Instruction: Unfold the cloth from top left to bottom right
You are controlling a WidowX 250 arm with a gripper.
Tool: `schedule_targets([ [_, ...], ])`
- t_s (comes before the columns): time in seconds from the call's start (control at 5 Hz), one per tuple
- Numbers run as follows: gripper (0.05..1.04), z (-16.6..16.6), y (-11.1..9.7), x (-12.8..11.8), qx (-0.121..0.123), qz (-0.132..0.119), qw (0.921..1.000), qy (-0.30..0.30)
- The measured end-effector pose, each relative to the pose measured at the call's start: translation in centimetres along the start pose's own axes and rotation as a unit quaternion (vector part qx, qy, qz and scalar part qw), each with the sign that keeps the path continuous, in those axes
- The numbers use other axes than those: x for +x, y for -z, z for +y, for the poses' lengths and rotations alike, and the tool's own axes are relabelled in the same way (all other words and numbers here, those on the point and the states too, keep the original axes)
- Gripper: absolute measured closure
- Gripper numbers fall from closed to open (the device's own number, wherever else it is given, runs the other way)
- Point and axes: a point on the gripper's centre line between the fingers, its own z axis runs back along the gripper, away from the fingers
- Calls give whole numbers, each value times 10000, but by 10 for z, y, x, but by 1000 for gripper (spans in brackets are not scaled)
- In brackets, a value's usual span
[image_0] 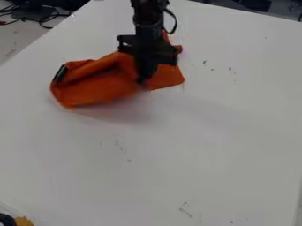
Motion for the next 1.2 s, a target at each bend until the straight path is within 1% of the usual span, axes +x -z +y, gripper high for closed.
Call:
schedule_targets([
  [0.2,999,-20,-38,-12,211,-147,9993,-270],
  [0.4,999,-39,-46,-45,142,-239,9981,-555],
  [0.6,999,-57,-22,-84,-190,-233,9972,-680],
  [0.8,977,-68,7,-109,-598,-165,9961,-622],
  [1.0,799,-69,15,-112,-598,-116,9951,-778],
  [1.2,515,-70,17,-108,-581,31,9970,-508],
])
